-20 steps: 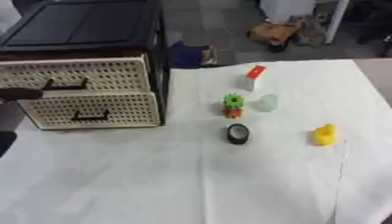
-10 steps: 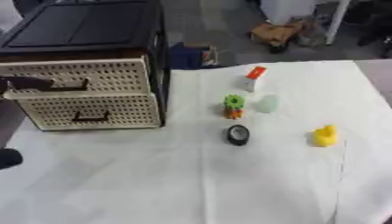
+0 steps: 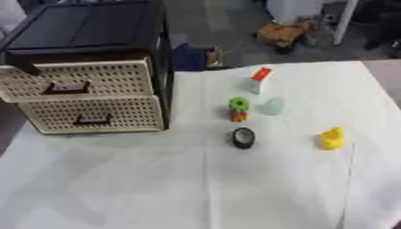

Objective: Pick up objects from table and place into drawer.

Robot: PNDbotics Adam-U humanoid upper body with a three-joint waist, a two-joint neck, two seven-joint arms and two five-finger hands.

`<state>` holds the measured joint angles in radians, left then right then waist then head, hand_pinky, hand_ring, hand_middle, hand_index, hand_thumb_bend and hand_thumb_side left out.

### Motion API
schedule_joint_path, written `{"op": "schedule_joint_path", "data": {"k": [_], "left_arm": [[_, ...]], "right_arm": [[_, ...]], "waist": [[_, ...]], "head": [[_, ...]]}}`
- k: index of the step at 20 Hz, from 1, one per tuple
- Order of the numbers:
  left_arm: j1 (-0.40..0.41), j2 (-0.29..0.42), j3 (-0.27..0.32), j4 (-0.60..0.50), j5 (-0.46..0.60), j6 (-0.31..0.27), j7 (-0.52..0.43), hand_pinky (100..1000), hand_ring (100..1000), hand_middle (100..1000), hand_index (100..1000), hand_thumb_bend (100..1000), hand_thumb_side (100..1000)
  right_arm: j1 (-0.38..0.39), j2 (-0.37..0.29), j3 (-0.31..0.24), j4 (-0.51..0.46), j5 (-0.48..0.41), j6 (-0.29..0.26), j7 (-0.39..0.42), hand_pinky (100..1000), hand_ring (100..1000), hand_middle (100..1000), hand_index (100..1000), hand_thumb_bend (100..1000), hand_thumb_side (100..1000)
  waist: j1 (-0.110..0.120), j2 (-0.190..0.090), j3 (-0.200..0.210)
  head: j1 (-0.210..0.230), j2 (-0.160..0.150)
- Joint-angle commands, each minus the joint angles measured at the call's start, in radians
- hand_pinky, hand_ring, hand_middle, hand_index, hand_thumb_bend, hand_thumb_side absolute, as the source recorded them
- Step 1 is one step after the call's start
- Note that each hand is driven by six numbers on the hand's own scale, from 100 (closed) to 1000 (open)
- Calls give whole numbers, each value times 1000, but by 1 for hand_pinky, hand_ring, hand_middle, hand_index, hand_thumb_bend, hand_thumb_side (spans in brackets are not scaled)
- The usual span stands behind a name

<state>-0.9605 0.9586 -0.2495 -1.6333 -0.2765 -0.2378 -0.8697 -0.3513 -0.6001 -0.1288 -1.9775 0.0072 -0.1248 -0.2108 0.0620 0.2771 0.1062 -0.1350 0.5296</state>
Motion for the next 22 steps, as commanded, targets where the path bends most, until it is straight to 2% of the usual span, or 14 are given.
{"op": "schedule_joint_path", "data": {"k": [1, 7, 12, 22], "left_arm": [[-32, 0, 14, 47, -11, -42, -37, 100, 100, 100, 910, 888, 1000], [-53, -30, 0, 106, -36, -67, -37, 100, 100, 100, 913, 884, 1000], [-67, -61, -21, 143, -58, -74, -37, 100, 100, 100, 950, 883, 1000], [-65, -91, -42, 194, -109, -106, -37, 100, 100, 100, 913, 843, 1000]], "right_arm": [[-10, -15, -6, -22, -3, 1, 0, 654, 530, 588, 928, 100, 1000], [-12, -11, -6, -22, -7, 3, -1, 655, 531, 587, 928, 100, 1000], [-18, -4, -4, -22, -12, 2, -1, 657, 534, 588, 927, 100, 1000], [-22, 3, -2, -22, -21, 1, -2, 657, 535, 587, 927, 100, 1000]], "waist": [[1, -22, -4], [5, -26, -23], [6, -35, -37], [-2, -41, -49]], "head": [[16, -8], [32, -15], [43, -22], [50, -23]]}}
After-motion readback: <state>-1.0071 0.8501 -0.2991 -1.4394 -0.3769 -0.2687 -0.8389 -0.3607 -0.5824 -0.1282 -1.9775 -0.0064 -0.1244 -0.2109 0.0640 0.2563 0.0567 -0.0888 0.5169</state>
